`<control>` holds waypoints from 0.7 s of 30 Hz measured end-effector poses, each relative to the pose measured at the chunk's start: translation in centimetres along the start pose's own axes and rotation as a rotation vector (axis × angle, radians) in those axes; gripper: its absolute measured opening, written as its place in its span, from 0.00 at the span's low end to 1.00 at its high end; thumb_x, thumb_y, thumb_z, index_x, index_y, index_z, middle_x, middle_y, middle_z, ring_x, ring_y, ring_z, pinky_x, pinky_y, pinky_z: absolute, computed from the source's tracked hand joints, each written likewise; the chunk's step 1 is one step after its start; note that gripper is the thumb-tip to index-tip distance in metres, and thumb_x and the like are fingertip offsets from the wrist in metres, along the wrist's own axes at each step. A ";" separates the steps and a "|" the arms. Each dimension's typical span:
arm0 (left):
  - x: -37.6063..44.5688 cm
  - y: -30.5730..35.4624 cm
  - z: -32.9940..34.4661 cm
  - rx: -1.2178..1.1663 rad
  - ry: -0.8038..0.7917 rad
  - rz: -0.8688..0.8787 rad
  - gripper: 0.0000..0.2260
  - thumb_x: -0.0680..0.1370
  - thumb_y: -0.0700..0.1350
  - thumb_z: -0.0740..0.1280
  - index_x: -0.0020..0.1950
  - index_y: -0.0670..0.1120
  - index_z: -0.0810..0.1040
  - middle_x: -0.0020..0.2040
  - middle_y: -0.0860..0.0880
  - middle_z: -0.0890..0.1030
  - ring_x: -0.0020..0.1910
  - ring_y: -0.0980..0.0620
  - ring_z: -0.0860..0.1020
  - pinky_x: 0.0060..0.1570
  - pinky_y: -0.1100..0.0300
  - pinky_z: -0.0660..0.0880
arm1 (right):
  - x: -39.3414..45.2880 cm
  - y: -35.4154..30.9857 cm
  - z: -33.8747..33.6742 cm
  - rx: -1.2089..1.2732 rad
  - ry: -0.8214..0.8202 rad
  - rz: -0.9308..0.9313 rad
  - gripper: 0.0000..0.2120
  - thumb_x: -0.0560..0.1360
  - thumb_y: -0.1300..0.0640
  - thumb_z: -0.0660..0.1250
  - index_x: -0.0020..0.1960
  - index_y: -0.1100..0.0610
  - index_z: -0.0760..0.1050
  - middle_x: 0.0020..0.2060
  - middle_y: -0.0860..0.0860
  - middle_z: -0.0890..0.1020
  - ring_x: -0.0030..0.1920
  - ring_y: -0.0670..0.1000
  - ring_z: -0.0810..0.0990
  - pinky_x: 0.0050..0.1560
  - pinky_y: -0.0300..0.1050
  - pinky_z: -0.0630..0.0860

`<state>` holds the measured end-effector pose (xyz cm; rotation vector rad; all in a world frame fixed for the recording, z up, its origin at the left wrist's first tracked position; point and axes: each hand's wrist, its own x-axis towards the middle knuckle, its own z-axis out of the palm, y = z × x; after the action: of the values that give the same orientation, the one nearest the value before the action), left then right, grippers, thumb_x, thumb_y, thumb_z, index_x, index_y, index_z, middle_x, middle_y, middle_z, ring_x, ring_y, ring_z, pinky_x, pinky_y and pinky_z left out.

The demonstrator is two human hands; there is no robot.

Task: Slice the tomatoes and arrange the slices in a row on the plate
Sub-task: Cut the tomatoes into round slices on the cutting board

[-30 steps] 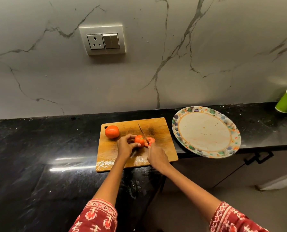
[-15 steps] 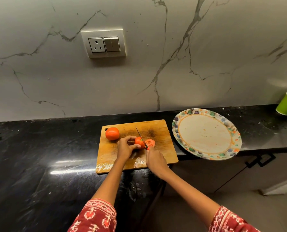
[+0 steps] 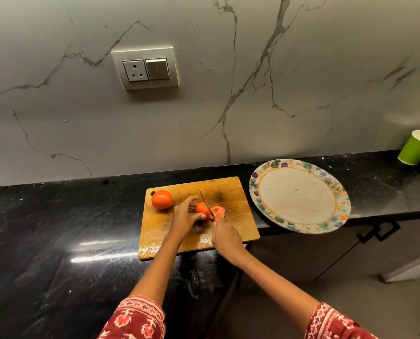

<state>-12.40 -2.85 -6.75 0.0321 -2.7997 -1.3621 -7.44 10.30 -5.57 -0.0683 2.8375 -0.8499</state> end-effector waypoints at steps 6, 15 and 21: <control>-0.1 0.5 0.7 0.021 0.083 0.033 0.20 0.65 0.40 0.76 0.55 0.41 0.77 0.54 0.44 0.80 0.54 0.50 0.76 0.46 0.69 0.69 | 0.0 0.1 -0.4 0.021 0.022 0.010 0.16 0.82 0.55 0.49 0.65 0.62 0.65 0.51 0.60 0.79 0.53 0.60 0.78 0.45 0.48 0.71; -0.2 0.2 0.7 -0.020 0.089 0.024 0.19 0.64 0.38 0.77 0.53 0.41 0.78 0.53 0.45 0.80 0.52 0.52 0.76 0.49 0.63 0.71 | -0.3 -0.1 -0.2 0.020 0.010 -0.002 0.14 0.82 0.56 0.50 0.61 0.63 0.66 0.51 0.60 0.78 0.52 0.61 0.77 0.43 0.48 0.69; -0.4 0.3 0.6 -0.037 0.093 0.023 0.19 0.65 0.37 0.76 0.53 0.41 0.78 0.53 0.45 0.80 0.52 0.53 0.75 0.43 0.72 0.68 | -0.5 -0.1 -0.1 0.016 0.009 0.015 0.15 0.82 0.56 0.49 0.63 0.63 0.65 0.52 0.61 0.78 0.53 0.61 0.77 0.43 0.47 0.67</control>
<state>-12.03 -2.14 -6.90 0.0598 -2.6903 -1.3702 -6.95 10.31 -5.36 -0.0412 2.8357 -0.8727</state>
